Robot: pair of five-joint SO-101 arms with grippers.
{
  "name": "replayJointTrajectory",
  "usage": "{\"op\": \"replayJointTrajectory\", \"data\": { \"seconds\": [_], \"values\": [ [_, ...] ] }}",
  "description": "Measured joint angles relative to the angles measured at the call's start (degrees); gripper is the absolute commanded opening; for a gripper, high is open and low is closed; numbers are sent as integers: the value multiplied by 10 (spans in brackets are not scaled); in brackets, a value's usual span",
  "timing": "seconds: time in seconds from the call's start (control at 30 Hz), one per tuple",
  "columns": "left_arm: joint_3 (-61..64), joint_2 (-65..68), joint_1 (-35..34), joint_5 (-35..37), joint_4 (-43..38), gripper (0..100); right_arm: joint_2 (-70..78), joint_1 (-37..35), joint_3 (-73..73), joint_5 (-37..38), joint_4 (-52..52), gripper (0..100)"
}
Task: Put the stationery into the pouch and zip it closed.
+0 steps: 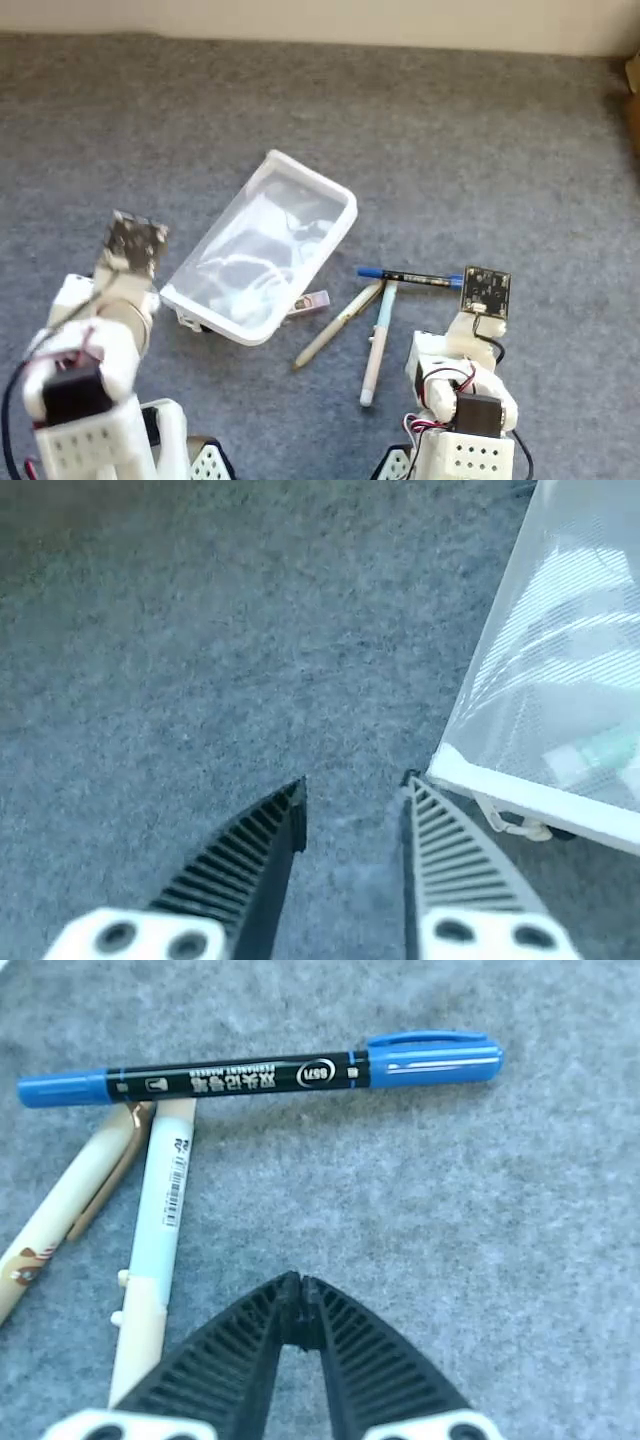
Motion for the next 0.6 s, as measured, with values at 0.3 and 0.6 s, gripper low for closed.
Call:
{"op": "replayJointTrajectory", "data": {
  "seconds": [0.3,0.6],
  "values": [
    [-75,274,-32,-42,-40,231,0,0,0,0,0,5],
    [-76,443,-58,-42,-187,231,0,0,0,0,0,5]
  ]
}}
